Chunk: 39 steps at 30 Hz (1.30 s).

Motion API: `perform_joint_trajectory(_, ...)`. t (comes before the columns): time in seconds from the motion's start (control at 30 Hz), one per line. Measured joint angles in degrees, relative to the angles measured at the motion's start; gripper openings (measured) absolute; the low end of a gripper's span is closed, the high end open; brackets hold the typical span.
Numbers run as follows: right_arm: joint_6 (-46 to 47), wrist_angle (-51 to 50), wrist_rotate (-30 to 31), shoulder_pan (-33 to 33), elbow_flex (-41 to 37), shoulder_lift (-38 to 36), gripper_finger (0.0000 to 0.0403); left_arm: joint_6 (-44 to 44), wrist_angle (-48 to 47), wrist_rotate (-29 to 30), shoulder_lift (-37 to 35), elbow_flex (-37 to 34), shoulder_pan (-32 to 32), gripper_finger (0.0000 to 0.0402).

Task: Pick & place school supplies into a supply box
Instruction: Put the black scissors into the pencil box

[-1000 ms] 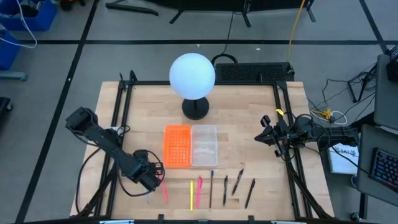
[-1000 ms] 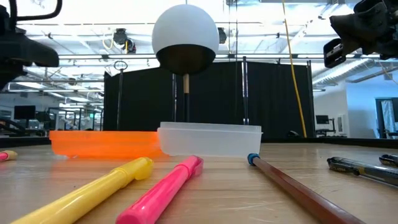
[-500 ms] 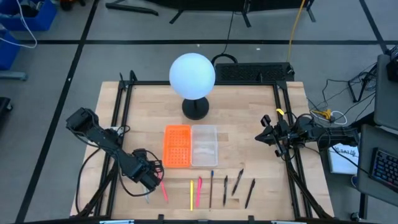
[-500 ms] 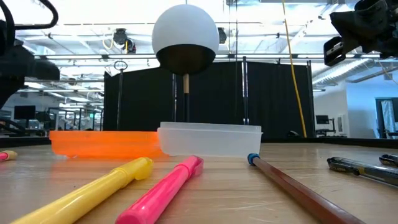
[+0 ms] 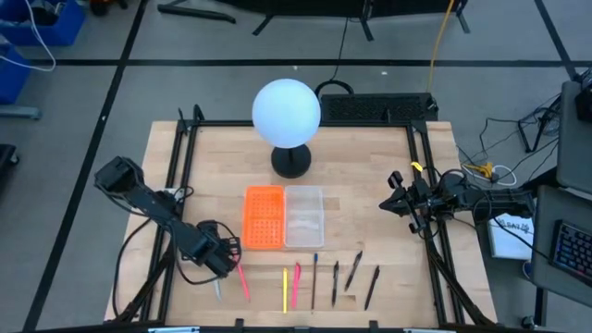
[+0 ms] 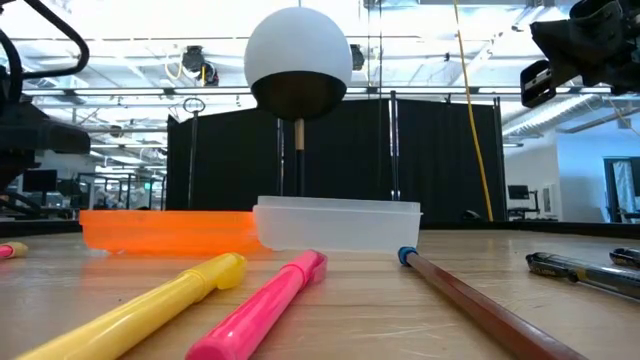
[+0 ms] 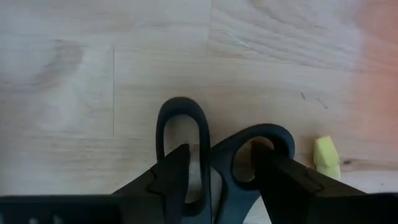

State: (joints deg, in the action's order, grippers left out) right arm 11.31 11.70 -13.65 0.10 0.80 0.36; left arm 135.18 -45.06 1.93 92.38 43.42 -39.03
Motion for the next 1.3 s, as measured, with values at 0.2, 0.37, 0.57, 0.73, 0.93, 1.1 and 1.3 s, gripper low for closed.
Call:
perform_joint_trajectory(0.2, 0.0, 0.0, 0.0, 0.0, 0.0, 0.0, 0.0, -1.8, -0.4, 0.1, 0.0, -0.3, 0.0, 0.0105)
perform_joint_trajectory(0.37, 0.0, 0.0, 0.0, 0.0, 0.0, 0.0, 0.0, -2.5, -0.2, 0.2, 0.0, -0.3, 0.0, 0.0058)
perform_joint_trajectory(0.57, 0.0, 0.0, 0.0, 0.0, 0.0, 0.0, 0.0, -6.8, -2.4, 2.1, -0.1, 1.2, 0.0, 0.0058)
perform_joint_trajectory(0.73, 0.0, 0.0, 0.0, 0.0, 0.0, 0.0, 0.0, -9.2, -8.5, 5.8, -2.5, 4.9, 0.1, 0.0058)
perform_joint_trajectory(0.93, 0.0, 0.0, 0.0, 0.0, 0.0, 0.0, 0.0, -10.4, -14.0, 6.0, -4.5, 8.7, 0.0, 0.0058)
perform_joint_trajectory(1.1, 0.0, 0.0, 0.0, 0.0, 0.0, 0.0, 0.0, -14.2, -15.4, 9.2, -6.0, 13.9, 1.5, 0.0058)
perform_joint_trajectory(1.3, 0.0, 0.0, 0.0, 0.0, 0.0, 0.0, 0.0, -27.4, -15.3, 13.4, -6.3, 23.1, 9.3, 0.0058)
